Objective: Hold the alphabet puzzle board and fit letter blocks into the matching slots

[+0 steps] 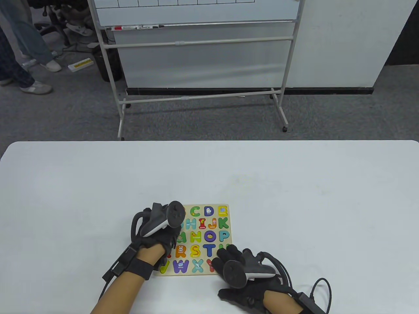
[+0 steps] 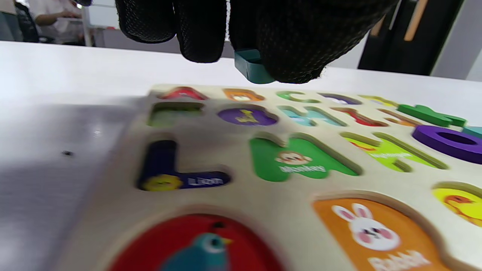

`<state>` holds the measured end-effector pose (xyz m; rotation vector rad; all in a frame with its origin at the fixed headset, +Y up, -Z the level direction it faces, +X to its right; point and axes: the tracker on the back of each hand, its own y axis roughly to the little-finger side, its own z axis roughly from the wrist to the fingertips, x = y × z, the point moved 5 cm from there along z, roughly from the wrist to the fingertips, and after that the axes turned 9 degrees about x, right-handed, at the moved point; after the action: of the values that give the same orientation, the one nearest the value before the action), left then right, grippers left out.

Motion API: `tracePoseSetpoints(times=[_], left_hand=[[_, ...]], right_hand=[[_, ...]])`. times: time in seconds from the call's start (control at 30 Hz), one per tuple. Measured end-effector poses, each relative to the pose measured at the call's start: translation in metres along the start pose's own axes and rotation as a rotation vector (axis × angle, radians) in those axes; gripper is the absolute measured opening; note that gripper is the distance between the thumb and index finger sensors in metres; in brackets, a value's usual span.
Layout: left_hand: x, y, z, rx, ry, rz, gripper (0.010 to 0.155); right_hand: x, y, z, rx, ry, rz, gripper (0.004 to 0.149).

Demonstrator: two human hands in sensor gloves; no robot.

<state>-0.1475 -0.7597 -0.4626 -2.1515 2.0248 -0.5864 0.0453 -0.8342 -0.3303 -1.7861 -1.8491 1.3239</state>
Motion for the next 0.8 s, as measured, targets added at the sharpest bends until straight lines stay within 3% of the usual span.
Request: tracePoseSetpoints(times=[0.33, 0.8], left_hand=[[0.014, -0.022, 0.019, 0.012, 0.048, 0.047, 0.059], [0.022, -0.022, 0.026, -0.020, 0.027, -0.011, 0.058]], right_hand=[[0.000, 0.000, 0.000, -0.001, 0.001, -0.002, 0.086], [0.000, 0.000, 0.000, -0.001, 0.002, 0.003, 0.087]])
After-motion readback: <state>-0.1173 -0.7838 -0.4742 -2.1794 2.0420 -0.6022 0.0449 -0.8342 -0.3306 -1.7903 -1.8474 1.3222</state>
